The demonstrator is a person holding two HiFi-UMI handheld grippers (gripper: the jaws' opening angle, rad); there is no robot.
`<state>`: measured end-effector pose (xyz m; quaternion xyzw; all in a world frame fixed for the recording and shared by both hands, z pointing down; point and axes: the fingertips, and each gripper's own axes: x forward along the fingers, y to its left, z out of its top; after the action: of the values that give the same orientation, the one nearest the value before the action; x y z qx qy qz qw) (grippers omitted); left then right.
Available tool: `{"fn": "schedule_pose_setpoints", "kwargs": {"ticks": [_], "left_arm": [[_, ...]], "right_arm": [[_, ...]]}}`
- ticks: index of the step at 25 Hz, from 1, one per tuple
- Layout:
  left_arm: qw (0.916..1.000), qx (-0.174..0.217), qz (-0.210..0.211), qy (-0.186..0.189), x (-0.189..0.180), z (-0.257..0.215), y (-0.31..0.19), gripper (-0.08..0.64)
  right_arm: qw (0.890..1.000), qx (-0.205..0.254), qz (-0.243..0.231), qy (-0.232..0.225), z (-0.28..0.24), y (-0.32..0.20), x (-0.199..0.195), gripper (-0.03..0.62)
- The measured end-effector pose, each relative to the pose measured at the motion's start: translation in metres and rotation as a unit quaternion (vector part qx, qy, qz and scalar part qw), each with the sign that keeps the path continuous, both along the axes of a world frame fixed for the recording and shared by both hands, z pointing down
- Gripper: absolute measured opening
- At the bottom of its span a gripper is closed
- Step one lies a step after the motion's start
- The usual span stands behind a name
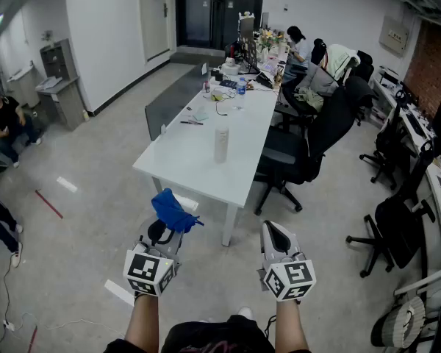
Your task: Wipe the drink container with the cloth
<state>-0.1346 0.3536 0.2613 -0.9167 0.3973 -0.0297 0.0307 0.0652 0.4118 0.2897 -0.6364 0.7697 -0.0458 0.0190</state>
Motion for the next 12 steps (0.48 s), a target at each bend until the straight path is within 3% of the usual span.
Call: {"fn": "schedule_pose_setpoints", "kwargs": {"ticks": [12], "left_arm": [[1.0, 0.002, 0.003, -0.003, -0.016, 0.0, 0.014, 0.101]], "right_arm": [[1.0, 0.004, -0.016, 0.007, -0.002, 0.002, -0.025, 0.003]]}}
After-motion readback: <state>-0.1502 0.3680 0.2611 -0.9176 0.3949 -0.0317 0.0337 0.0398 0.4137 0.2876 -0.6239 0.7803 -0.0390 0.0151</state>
